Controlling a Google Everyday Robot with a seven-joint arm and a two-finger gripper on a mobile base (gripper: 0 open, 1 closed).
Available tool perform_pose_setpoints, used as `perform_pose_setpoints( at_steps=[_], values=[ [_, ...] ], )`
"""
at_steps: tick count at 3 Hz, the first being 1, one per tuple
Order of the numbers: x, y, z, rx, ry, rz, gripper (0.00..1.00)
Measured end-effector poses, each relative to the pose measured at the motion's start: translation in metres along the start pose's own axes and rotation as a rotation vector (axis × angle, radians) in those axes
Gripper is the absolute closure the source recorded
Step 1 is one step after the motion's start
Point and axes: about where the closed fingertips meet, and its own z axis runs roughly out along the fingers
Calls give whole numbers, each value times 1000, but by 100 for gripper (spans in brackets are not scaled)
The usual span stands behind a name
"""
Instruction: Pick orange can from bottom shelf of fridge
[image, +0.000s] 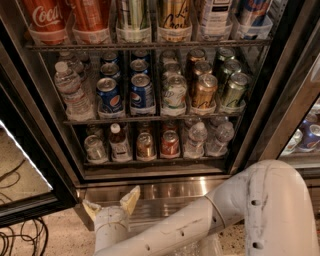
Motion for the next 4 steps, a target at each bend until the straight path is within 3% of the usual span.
perform_pose_setpoints(
  at_steps=[1, 2, 4],
  values=[
    [13, -30, 5, 54, 8, 0, 0],
    [21, -75, 19, 149, 2, -2, 0],
    [24, -57, 22, 77, 15, -1, 0]
  ],
)
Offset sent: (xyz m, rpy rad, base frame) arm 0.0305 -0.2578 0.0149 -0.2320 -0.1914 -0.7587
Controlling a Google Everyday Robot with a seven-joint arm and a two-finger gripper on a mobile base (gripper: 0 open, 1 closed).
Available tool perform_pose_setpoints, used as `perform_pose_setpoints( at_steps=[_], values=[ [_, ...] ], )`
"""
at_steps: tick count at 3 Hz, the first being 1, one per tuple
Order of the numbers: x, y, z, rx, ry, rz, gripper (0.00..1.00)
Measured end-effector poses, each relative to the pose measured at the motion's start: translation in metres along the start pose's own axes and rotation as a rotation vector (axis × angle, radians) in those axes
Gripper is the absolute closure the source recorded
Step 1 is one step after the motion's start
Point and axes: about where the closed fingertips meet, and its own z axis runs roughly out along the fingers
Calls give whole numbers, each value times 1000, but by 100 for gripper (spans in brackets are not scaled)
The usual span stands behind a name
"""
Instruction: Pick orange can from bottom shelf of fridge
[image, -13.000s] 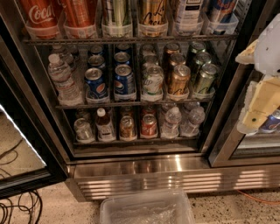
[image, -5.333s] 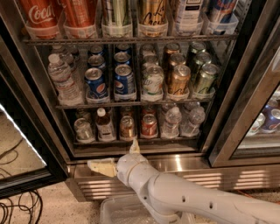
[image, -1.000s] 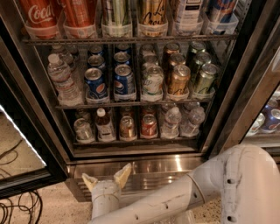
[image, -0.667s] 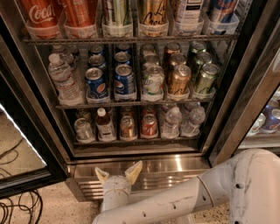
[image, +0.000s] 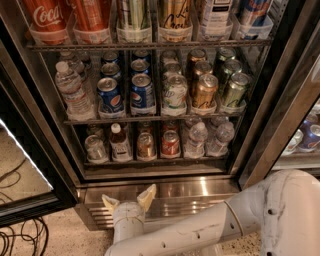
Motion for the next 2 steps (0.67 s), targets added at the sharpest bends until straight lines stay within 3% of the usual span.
perform_pose_setpoints(
  at_steps=[1, 2],
  values=[
    [-3, 2, 7, 11, -23, 16, 0],
    [-22, -7, 17, 55, -96, 15, 19]
  ],
)
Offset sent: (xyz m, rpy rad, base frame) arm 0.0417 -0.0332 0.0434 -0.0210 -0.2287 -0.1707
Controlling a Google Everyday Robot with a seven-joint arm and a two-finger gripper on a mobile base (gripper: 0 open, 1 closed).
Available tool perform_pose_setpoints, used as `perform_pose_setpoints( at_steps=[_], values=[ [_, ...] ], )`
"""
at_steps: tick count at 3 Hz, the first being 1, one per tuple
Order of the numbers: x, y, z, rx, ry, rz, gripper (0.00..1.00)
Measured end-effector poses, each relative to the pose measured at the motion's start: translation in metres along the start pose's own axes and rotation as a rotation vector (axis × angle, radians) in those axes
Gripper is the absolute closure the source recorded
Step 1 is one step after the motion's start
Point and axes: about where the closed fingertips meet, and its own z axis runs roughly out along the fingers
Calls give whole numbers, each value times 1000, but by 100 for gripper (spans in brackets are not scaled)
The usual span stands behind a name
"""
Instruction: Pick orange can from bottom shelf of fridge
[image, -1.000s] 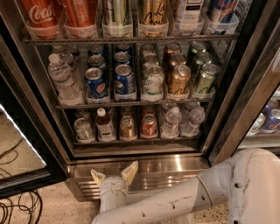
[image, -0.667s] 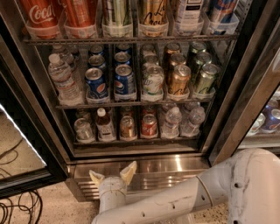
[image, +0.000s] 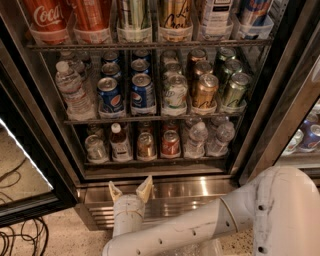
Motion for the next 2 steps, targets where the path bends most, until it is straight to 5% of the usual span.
perform_pose_setpoints(
  at_steps=[2],
  values=[
    [-32, -14, 12, 50, -111, -26, 26]
  ],
)
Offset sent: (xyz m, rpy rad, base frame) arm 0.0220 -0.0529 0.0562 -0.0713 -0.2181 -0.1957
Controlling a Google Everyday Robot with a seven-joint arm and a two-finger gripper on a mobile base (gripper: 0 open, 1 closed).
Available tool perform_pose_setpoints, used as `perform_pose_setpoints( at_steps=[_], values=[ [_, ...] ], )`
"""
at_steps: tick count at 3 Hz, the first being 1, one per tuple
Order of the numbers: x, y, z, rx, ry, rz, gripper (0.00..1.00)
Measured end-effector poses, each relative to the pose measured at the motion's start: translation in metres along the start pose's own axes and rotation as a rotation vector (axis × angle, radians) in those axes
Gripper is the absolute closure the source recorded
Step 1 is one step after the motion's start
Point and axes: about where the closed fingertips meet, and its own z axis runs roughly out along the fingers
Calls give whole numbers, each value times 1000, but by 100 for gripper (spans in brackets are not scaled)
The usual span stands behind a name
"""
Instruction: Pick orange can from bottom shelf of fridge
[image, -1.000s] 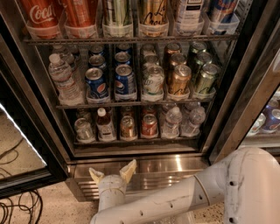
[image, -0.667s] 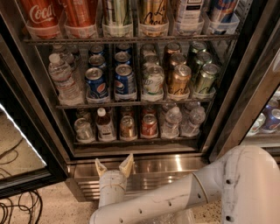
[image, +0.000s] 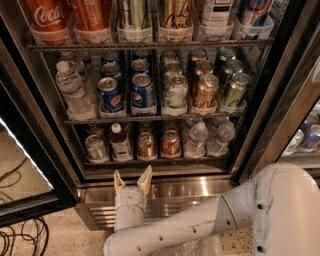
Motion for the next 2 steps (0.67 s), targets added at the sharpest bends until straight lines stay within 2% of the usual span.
perform_pose_setpoints(
  at_steps=[2],
  values=[
    [-17, -7, 7, 19, -81, 0, 28]
  ],
)
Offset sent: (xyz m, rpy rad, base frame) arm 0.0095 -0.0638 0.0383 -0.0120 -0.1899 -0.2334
